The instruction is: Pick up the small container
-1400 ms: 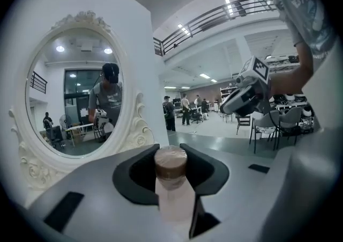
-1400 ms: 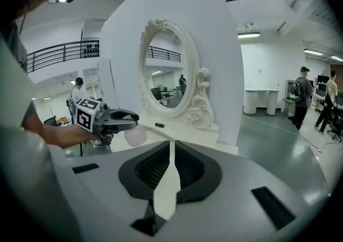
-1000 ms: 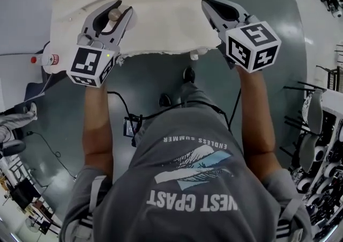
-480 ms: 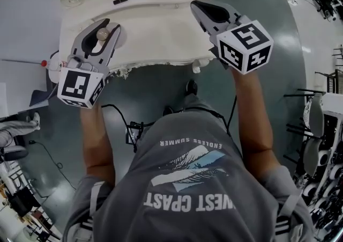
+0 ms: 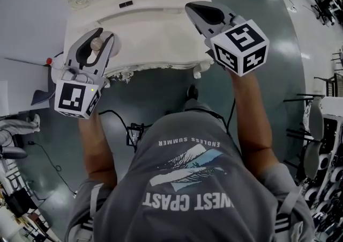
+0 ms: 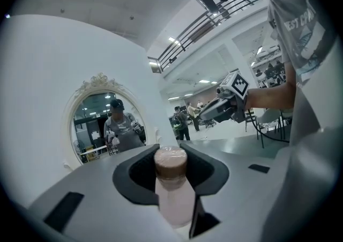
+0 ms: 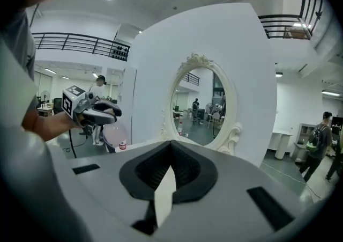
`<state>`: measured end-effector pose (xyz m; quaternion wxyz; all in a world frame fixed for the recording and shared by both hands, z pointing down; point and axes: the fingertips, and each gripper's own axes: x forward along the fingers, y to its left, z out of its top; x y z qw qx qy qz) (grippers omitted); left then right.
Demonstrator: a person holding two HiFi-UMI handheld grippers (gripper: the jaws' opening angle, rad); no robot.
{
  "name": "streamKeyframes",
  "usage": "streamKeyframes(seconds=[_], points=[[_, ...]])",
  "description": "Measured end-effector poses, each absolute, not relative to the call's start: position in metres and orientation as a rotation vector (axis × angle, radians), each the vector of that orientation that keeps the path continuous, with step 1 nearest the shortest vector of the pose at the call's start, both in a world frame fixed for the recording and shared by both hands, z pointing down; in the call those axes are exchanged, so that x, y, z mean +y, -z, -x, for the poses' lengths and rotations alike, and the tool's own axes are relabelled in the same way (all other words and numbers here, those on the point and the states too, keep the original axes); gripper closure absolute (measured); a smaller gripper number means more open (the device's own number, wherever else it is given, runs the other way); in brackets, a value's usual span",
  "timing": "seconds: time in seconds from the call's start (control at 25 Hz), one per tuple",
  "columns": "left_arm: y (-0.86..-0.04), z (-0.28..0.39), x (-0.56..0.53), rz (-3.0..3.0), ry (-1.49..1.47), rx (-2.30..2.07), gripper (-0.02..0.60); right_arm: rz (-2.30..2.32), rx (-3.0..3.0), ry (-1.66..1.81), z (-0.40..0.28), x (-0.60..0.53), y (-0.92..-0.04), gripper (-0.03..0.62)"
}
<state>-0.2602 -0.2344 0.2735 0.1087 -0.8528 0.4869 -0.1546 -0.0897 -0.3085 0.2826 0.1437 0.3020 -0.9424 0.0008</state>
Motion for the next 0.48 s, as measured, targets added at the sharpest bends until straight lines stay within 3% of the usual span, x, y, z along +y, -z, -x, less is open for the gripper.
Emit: streamKeyframes(seconds=[0.48], points=[[-0.286, 0.262, -0.229, 2.524, 0.473, 1.461, 0.451, -0.855, -2.717, 0.001, 0.089, -0.3, -0.28, 0.569]])
